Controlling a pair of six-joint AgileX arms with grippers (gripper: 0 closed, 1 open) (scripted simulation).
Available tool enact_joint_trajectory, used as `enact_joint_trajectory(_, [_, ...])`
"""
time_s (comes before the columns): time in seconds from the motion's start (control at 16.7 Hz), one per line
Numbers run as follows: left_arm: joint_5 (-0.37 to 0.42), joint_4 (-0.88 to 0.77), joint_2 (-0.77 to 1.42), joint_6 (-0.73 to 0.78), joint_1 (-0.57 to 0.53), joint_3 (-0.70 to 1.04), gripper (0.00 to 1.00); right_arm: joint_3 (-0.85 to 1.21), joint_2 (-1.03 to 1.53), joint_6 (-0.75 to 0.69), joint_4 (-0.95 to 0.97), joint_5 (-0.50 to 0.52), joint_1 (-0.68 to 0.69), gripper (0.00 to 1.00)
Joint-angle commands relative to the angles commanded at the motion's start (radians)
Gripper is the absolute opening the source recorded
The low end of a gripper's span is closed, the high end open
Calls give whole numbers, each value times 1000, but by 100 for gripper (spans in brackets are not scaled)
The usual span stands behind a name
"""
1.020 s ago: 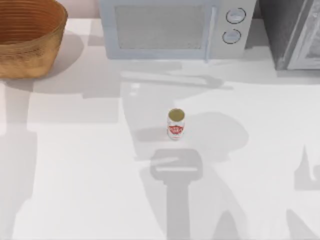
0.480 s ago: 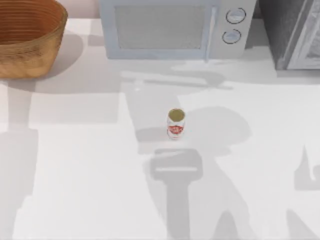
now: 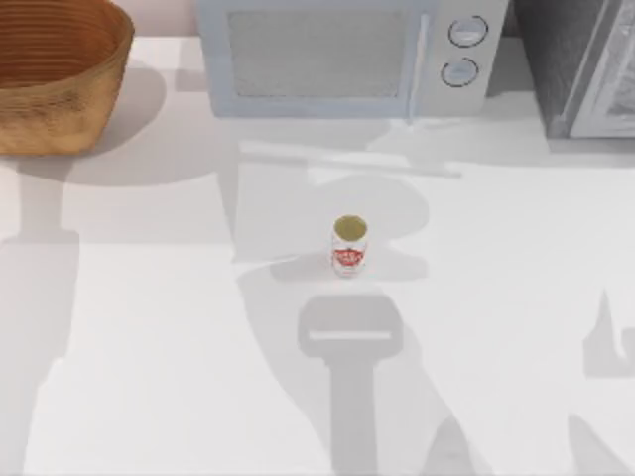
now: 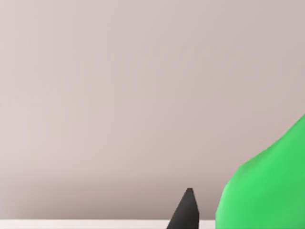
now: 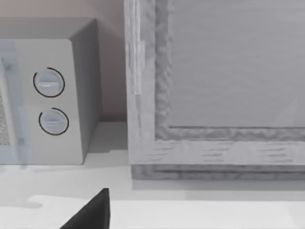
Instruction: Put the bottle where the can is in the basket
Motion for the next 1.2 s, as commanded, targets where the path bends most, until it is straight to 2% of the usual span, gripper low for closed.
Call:
enact_joint_trajectory(0.06, [0,0,0,0,0,0,0,0,0,0,0,0,0,100])
enact_joint_trajectory(0.84, [0,0,0,0,0,0,98,0,0,0,0,0,0,100])
enact_joint_trajectory(1.2, [0,0,0,0,0,0,100,0,0,0,0,0,0,100])
